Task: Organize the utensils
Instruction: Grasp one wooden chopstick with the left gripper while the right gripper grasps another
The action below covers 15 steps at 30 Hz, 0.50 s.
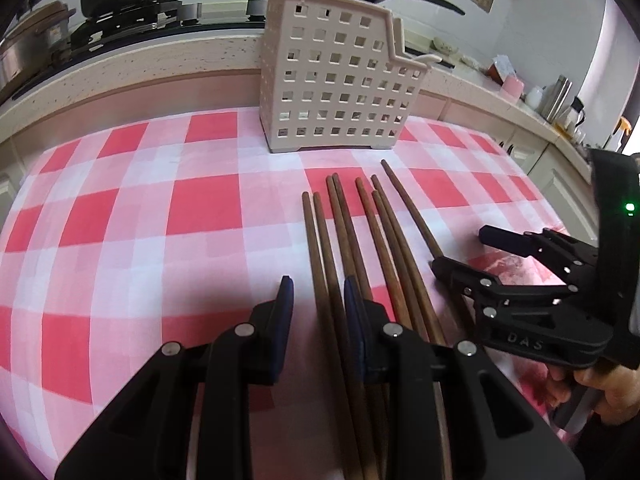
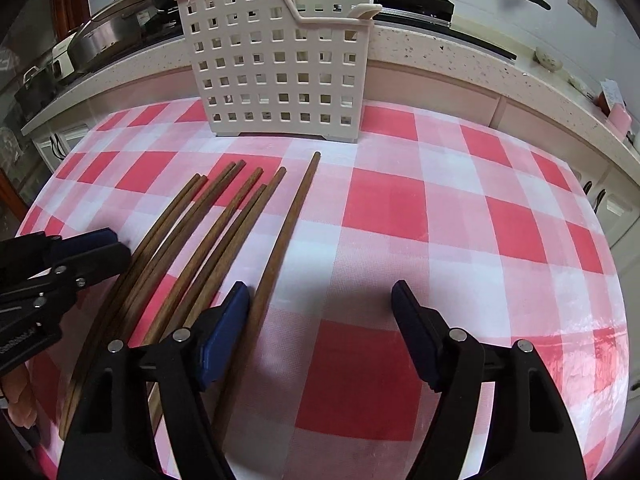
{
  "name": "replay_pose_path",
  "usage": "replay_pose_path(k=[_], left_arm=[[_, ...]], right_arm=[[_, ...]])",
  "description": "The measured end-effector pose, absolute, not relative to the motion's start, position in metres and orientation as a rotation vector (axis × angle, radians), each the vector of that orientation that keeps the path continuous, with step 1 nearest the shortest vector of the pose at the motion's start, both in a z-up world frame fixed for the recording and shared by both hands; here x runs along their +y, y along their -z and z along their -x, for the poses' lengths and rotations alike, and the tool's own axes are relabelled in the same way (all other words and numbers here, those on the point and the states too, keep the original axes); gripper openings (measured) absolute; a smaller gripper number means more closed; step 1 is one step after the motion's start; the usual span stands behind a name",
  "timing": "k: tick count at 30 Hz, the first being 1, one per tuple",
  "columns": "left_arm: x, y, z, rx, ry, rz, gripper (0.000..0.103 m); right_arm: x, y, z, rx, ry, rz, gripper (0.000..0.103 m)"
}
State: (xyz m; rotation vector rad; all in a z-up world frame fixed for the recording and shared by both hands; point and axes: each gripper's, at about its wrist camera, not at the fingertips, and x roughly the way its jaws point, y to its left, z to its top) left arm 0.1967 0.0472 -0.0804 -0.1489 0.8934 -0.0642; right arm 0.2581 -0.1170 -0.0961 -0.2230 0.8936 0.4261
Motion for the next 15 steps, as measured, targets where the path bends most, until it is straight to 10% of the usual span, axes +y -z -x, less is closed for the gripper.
replay_pose_path(k=[15], left_arm=[[0.026, 0.089, -0.207, 0.930, -0.028, -0.023, 0.013]], right_arm=[[-0.109, 0.097, -0.267, 0.893, -0.422, 0.215, 0.068]])
